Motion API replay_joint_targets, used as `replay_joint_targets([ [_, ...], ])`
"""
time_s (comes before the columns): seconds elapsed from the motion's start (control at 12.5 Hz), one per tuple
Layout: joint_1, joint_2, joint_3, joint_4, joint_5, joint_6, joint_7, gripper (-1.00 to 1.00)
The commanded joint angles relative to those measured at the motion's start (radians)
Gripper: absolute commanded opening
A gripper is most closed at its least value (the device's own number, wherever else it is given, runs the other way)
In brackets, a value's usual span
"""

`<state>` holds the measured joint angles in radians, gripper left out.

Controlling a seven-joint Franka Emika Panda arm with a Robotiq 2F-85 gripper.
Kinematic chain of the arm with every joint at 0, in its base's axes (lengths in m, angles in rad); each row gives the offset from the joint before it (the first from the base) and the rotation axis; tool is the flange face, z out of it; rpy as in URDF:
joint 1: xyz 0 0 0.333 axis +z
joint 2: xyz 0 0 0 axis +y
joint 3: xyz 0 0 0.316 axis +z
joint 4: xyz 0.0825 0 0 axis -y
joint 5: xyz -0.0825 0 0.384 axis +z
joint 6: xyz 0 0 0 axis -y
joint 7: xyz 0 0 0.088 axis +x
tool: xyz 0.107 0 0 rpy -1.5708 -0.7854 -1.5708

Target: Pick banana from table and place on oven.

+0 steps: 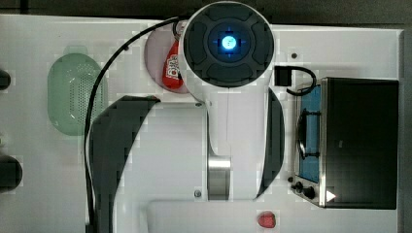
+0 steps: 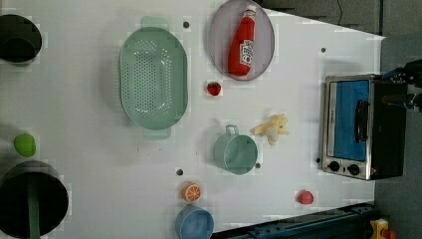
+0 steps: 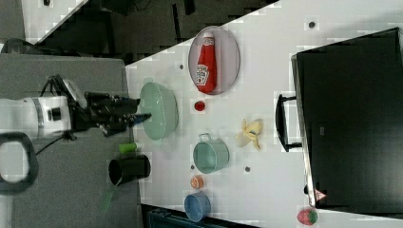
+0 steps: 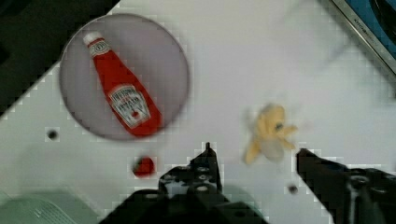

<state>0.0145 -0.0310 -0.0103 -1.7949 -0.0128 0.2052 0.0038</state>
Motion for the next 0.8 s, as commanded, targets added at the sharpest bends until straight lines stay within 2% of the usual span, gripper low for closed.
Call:
replay_joint_targets([
  [0.08, -0.043, -0.472, -0.036, -0.303, -0.016, -0.189, 0.069, 0.59],
  [0.24, -0.042, -0.472, -0.035, -0.304, -0.015, -0.185, 0.069, 1.0],
  [0.48, -0.04, -0.449, -0.034, -0.311, -0.015, -0.176, 0.069, 1.0],
  [0.8, -0.038, -0.306, -0.034, -0.329, -0.015, -0.077, 0.069, 1.0],
])
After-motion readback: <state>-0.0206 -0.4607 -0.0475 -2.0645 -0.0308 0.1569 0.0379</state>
